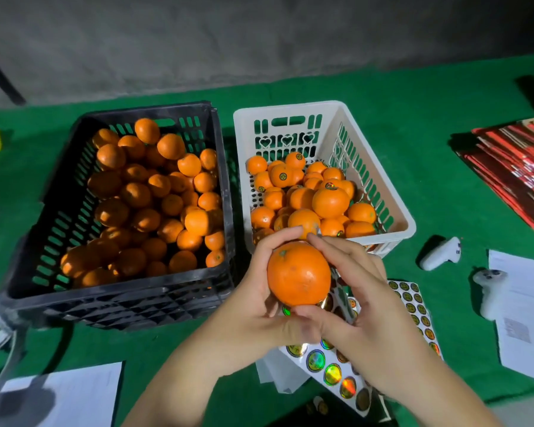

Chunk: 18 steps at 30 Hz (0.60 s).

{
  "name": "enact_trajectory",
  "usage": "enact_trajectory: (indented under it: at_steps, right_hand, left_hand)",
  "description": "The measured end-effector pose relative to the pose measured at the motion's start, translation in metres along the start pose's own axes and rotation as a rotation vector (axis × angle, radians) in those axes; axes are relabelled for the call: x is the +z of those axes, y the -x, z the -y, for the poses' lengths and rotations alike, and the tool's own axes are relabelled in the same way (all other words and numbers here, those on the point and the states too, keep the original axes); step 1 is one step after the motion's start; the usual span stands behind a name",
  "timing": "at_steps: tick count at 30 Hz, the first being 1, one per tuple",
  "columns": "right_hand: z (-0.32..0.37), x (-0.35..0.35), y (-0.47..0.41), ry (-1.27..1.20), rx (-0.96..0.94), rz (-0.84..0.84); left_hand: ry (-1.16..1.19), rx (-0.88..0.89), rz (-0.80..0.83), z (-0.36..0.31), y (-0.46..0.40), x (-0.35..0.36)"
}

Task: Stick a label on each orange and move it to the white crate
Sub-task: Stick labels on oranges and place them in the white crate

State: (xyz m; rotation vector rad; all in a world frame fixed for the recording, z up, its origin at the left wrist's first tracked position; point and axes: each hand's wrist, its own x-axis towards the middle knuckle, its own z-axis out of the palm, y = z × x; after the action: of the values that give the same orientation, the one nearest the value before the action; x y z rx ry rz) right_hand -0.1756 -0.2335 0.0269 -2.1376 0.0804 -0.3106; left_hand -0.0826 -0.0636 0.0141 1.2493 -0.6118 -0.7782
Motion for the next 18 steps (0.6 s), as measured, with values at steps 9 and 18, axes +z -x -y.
enact_trajectory:
  at_steps: [9, 18]
  right_hand:
    - [-0.010, -0.035, -0.030, -0.132, -0.057, -0.158]
    - [-0.149, -0.063, -0.124, 0.696, 0.206, -0.087]
  left_hand:
    - [0.035, -0.094, -0.025, 0.011, -0.009, -0.016]
    - [-0.027, -0.083, -0.185, 0.015, -0.013, -0.033]
